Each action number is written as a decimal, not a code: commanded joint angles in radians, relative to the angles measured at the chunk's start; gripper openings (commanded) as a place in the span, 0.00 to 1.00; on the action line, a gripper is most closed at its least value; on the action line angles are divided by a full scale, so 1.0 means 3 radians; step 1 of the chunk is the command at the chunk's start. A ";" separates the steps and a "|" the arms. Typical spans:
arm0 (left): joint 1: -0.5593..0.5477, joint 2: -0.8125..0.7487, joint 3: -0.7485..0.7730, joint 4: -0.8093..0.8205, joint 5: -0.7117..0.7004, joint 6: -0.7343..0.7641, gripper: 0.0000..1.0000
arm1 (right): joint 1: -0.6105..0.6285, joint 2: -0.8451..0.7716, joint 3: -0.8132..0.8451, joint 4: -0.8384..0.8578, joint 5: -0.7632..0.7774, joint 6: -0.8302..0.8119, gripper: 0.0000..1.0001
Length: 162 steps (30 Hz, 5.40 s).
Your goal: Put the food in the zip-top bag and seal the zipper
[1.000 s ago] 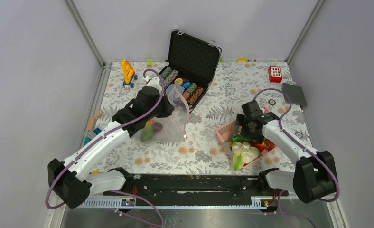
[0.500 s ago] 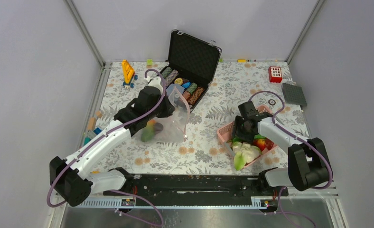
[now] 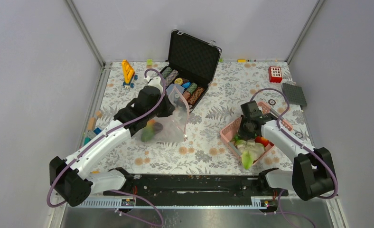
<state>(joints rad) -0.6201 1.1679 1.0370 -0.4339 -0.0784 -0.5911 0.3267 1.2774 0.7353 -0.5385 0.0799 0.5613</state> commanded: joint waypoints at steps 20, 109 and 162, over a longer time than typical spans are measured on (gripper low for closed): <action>0.0055 -0.0036 -0.0010 0.0167 -0.0026 0.0053 0.00 | -0.0040 0.0506 0.0172 0.0153 0.0177 0.0060 0.67; 0.0142 0.0031 0.0021 0.0172 0.0070 0.0013 0.00 | -0.0163 -0.0814 0.0378 0.0271 0.0821 -0.0223 0.00; 0.0140 0.0044 0.0245 0.0360 0.0382 -0.0182 0.00 | 0.1717 0.1628 0.3447 -0.0583 0.0568 -0.0302 0.22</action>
<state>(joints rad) -0.5808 1.1828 1.0500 -0.3943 0.0055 -0.6373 0.8211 1.7214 1.6566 -0.5819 0.0917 0.4610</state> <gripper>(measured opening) 0.008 0.203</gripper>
